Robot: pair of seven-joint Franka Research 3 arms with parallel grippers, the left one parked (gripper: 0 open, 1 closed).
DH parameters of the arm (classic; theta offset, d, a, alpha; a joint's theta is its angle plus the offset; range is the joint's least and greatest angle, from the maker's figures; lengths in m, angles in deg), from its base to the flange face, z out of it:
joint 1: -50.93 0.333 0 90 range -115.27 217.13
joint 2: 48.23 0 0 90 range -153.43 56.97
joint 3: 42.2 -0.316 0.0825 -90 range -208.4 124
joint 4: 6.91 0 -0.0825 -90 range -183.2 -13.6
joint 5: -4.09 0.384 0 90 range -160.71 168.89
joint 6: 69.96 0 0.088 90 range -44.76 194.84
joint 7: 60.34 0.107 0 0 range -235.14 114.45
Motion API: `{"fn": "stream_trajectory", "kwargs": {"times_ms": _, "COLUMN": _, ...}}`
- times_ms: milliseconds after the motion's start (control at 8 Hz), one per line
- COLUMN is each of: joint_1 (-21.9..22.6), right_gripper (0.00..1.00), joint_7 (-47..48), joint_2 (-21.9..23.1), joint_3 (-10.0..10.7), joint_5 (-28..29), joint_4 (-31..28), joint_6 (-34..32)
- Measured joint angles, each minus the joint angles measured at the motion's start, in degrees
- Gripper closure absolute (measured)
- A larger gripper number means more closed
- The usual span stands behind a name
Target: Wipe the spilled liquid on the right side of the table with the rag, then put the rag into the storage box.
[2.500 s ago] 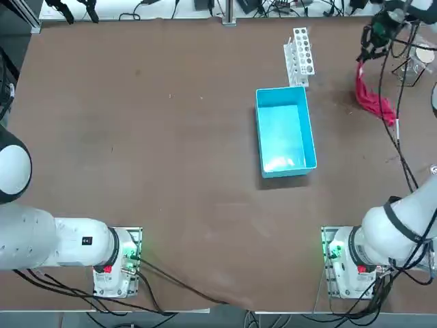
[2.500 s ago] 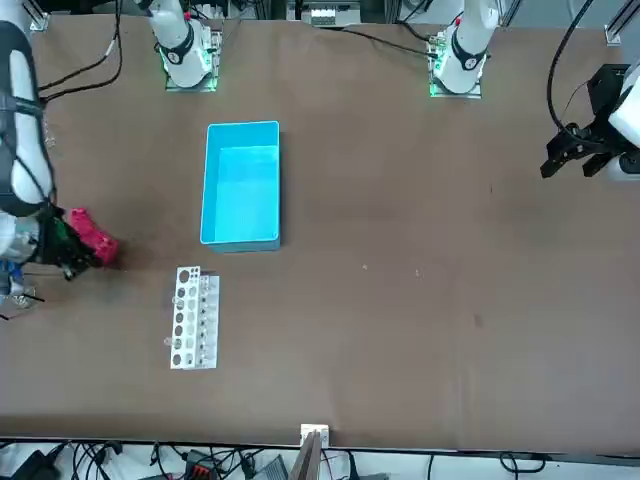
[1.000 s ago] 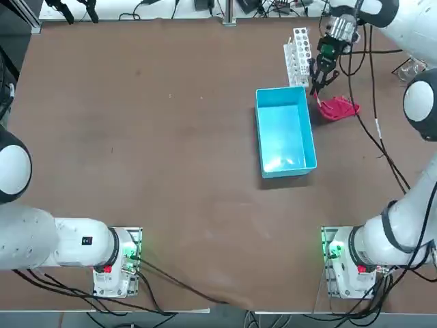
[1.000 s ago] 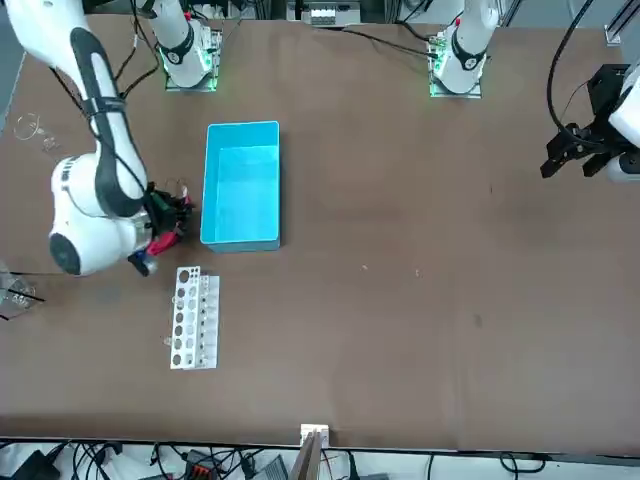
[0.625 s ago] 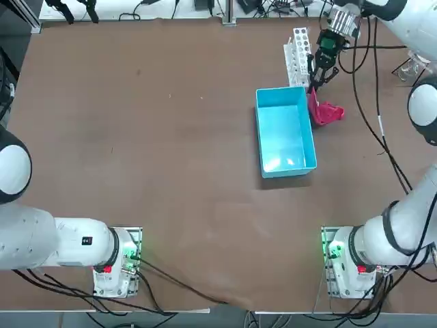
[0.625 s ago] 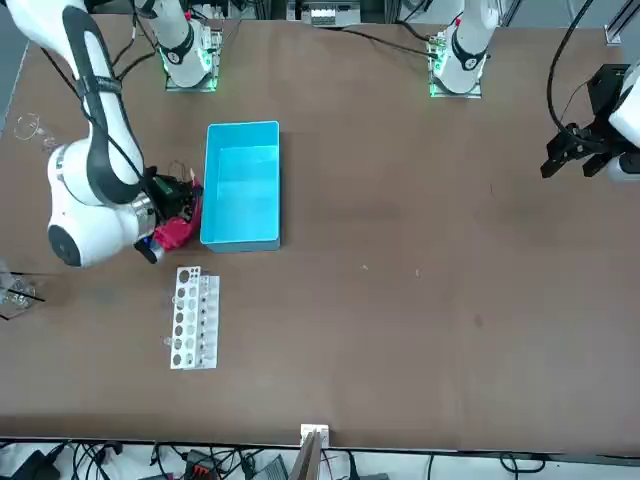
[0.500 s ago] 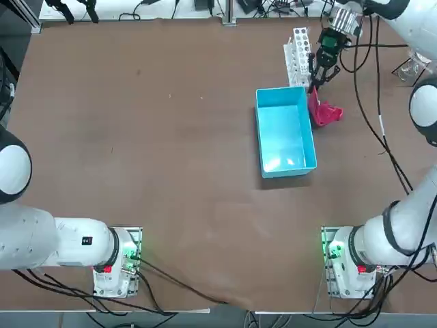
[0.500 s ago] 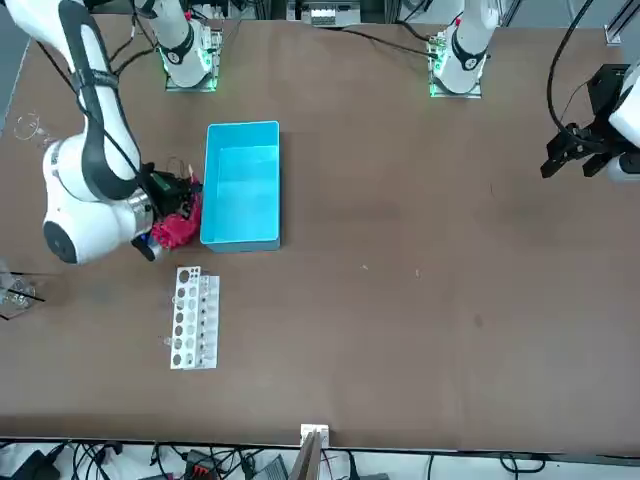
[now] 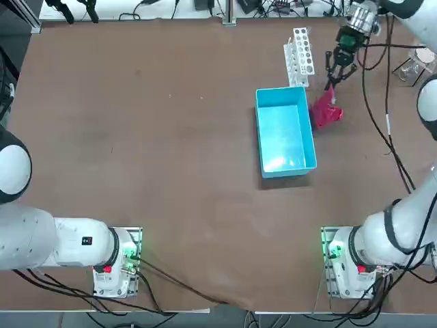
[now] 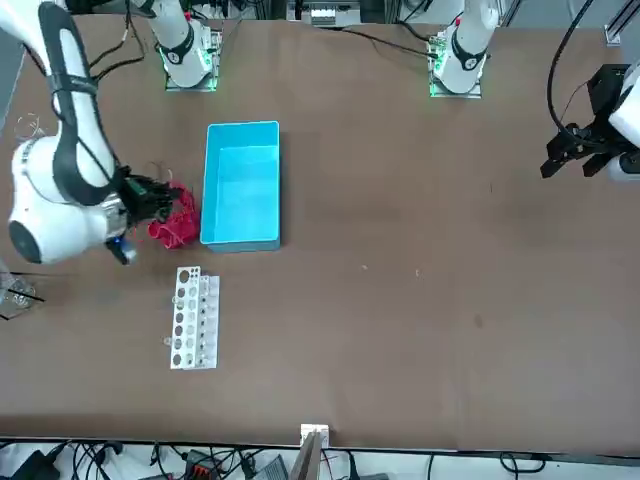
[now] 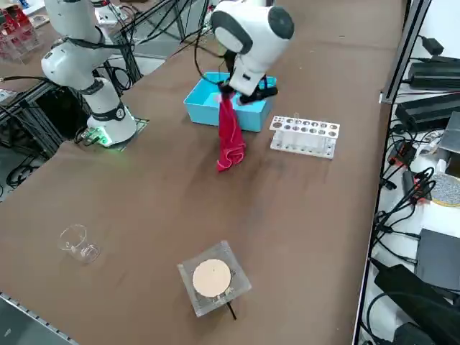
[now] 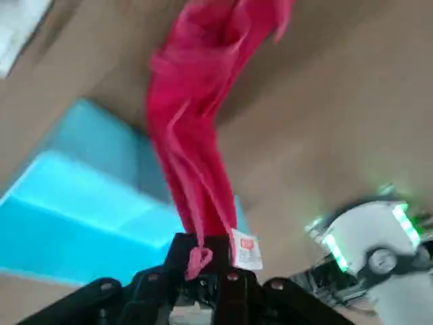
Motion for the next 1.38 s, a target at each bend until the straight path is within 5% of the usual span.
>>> {"fn": "stream_trajectory", "kwargs": {"times_ms": 250, "joint_1": -7.7, "right_gripper": 0.98, "joint_7": -8.1, "joint_2": -1.5, "joint_3": 0.3, "joint_5": -5.3, "joint_4": -0.2, "joint_6": 4.2}}
{"fn": "stream_trajectory", "kwargs": {"times_ms": 875, "joint_1": -23.1, "right_gripper": 0.98, "joint_7": -29.3, "joint_2": -7.4, "joint_3": 0.4, "joint_5": -30.2, "joint_4": -0.3, "joint_6": 21.1}}
{"fn": "stream_trajectory", "kwargs": {"times_ms": 1375, "joint_1": -36.5, "right_gripper": 0.98, "joint_7": -45.9, "joint_2": -8.9, "joint_3": 0.4, "joint_5": -39.7, "joint_4": 0.6, "joint_6": 33.9}}
